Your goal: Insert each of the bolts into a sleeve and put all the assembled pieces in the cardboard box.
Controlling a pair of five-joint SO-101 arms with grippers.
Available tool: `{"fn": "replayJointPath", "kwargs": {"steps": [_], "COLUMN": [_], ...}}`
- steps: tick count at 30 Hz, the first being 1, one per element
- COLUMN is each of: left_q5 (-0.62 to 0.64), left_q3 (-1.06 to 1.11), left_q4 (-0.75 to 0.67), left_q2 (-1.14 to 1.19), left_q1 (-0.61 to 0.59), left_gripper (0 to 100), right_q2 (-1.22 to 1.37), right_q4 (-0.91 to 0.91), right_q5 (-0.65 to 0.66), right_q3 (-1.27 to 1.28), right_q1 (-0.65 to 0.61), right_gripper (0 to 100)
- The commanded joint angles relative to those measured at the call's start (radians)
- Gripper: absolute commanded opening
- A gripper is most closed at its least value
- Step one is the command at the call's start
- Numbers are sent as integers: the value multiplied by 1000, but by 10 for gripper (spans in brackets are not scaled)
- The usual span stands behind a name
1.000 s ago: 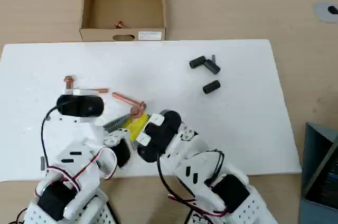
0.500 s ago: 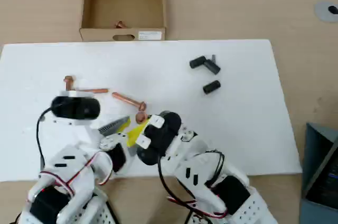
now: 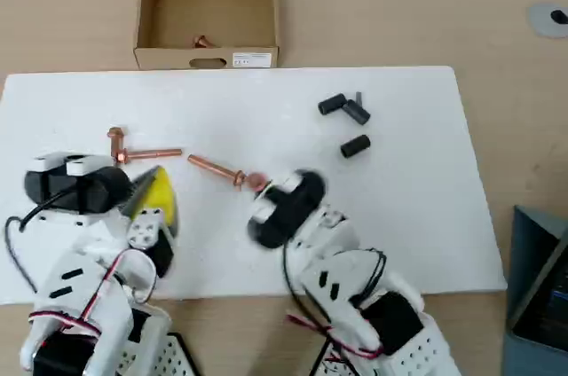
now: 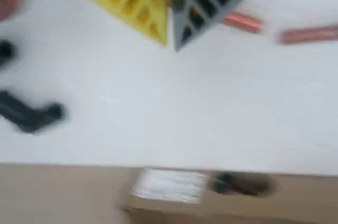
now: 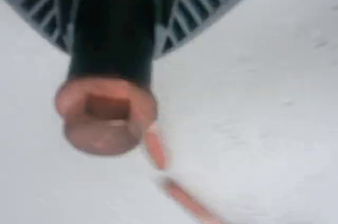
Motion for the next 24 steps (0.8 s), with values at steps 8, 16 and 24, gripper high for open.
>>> {"fn": "replayJointPath", "kwargs": {"steps": [8, 16, 24], "left_q5": [-130, -130, -133], "left_q3": [305, 436, 508], "left_q4": [2, 2, 2], "left_q2": [-4, -4, -4], "left_q1": [-351, -365, -370], "left_gripper": [2, 2, 2], "right_q2": [202, 691, 1153], "right_q4": [-29, -55, -146], "right_q5": [-152, -152, -97], "right_q3": [-280, -659, -1015], "right_q1": [203, 205, 206], "right_gripper": [9, 9, 9]}}
